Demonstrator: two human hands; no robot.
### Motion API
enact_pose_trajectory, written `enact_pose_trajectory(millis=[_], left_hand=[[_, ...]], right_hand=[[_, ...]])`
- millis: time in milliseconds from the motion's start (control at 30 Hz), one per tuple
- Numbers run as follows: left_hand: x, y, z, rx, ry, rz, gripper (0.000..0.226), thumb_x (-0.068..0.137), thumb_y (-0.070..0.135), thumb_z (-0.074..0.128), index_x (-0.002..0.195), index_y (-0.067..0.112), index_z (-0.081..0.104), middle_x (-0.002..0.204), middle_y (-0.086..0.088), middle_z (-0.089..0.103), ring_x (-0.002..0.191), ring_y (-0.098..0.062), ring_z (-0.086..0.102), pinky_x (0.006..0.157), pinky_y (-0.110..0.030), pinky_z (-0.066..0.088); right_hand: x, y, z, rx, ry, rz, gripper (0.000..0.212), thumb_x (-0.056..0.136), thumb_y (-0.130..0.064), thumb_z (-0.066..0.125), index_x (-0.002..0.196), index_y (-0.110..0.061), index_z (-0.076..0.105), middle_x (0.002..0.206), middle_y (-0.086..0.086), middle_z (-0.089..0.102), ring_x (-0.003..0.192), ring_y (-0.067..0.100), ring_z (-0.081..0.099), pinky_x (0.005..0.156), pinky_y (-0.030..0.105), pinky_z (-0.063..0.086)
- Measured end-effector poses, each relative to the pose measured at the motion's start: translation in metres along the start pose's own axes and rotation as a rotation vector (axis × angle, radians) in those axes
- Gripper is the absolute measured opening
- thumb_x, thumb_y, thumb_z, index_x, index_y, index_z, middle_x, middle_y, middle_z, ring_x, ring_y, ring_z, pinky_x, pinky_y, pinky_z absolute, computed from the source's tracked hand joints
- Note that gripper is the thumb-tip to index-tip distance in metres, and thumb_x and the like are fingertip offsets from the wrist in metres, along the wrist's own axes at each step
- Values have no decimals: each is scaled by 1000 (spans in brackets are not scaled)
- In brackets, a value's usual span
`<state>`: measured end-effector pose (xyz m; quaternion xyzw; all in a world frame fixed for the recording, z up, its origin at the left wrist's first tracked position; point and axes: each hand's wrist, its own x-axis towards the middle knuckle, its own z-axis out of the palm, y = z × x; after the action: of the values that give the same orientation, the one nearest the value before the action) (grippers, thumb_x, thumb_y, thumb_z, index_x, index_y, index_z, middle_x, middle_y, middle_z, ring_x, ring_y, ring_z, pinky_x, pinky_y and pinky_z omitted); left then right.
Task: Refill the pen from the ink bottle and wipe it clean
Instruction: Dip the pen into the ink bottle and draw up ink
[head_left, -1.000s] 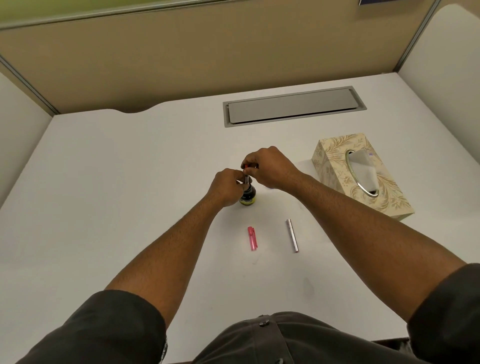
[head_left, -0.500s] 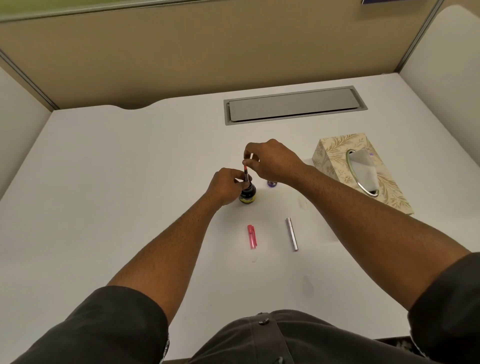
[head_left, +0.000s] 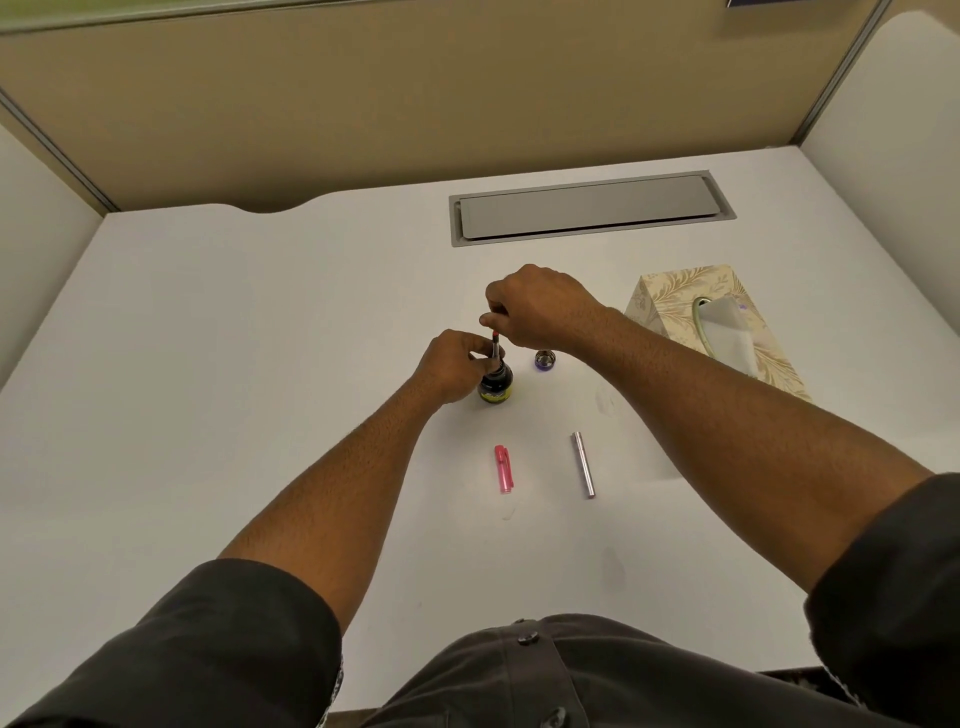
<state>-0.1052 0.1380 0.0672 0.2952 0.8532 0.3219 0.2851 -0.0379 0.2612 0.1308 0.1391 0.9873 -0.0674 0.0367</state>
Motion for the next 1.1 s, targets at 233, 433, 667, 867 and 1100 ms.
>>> enact_pose_trajectory(millis=[233, 433, 667, 867, 1100], left_hand=[[-1, -1, 1, -20, 12, -7, 20, 88, 18, 67, 107, 17, 73, 87, 0, 64, 77, -13, 56, 71, -25, 39], [0, -1, 2, -46, 17, -17, 21, 88, 17, 68, 108, 15, 73, 85, -1, 62, 75, -12, 53, 72, -25, 40], [1, -4, 3, -81, 14, -23, 21, 88, 18, 68, 108, 17, 73, 91, -1, 66, 81, -13, 57, 73, -25, 39], [-2, -8, 7, -227, 26, -54, 22, 86, 19, 69, 109, 16, 72, 98, -5, 70, 90, -16, 61, 76, -25, 42], [-6, -12, 14, -475, 50, -142, 27, 85, 17, 71, 112, 11, 70, 98, -3, 69, 73, -1, 56, 63, -16, 41]], right_hand=[[5, -1, -1, -22, -67, 16, 25, 99, -35, 47, 100, -12, 59, 92, 5, 61, 81, 19, 54, 68, 33, 44], [5, 0, -5, -35, -101, 9, 22, 99, -29, 51, 106, -11, 59, 90, 3, 55, 82, 18, 52, 68, 32, 42], [5, -1, -4, -27, -81, 10, 26, 99, -32, 46, 107, -11, 59, 89, 2, 55, 81, 18, 53, 67, 32, 42], [5, -1, -3, -45, -82, 8, 27, 99, -32, 44, 107, -10, 58, 88, 2, 52, 80, 19, 52, 66, 33, 42], [3, 2, -2, -23, -63, 22, 27, 99, -34, 44, 101, -11, 58, 87, 3, 54, 79, 20, 54, 66, 33, 44]])
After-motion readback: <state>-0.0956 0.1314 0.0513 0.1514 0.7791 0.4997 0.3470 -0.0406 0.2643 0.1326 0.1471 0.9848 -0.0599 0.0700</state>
